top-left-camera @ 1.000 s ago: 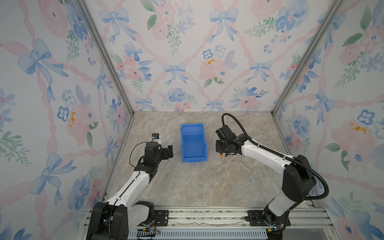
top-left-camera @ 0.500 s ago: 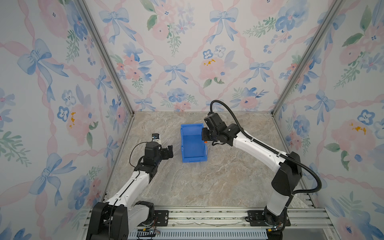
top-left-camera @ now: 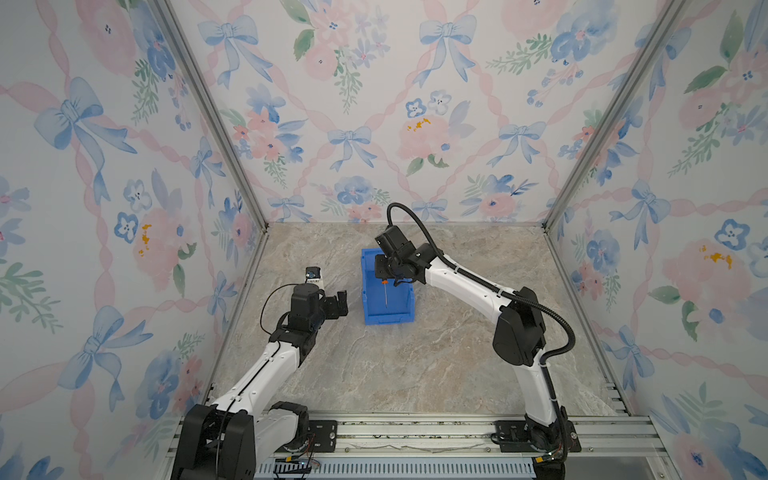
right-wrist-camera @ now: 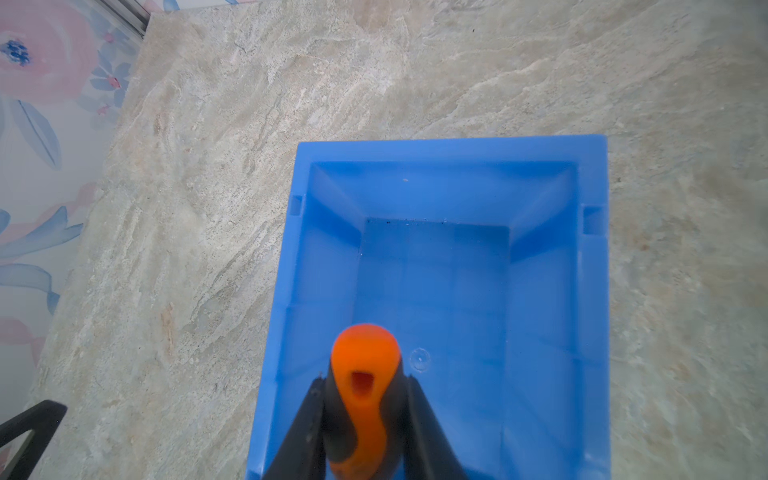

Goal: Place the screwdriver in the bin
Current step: 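Lift the screwdriver with the right gripper and carry it over the blue bin, then lower the screwdriver into the blue bin with the right gripper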

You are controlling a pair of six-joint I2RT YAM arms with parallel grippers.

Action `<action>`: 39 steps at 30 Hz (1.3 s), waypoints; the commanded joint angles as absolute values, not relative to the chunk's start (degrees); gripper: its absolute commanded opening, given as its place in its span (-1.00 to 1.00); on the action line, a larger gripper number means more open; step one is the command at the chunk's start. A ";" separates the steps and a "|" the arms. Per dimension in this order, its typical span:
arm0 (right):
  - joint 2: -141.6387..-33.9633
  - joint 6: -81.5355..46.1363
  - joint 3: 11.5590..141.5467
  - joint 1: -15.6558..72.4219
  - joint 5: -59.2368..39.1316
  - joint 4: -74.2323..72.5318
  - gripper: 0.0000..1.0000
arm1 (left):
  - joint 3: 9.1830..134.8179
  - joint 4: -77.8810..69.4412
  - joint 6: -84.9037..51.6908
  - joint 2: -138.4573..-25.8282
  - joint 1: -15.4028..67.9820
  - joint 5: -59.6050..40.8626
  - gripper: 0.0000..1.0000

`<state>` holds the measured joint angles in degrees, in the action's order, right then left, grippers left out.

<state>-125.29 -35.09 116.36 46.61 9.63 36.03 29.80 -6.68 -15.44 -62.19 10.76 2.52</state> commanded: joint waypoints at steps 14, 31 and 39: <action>-138.10 -37.30 127.91 45.57 13.66 40.74 -1.00 | 30.63 -6.68 -13.85 -61.05 12.97 3.82 0.95; -147.20 -40.19 132.87 45.68 14.33 45.17 -0.84 | 30.07 -6.69 -13.29 -60.08 14.71 5.42 0.95; -145.03 -39.21 128.66 46.02 14.24 41.07 -0.44 | 29.97 -6.92 -13.44 -60.30 15.01 5.33 0.95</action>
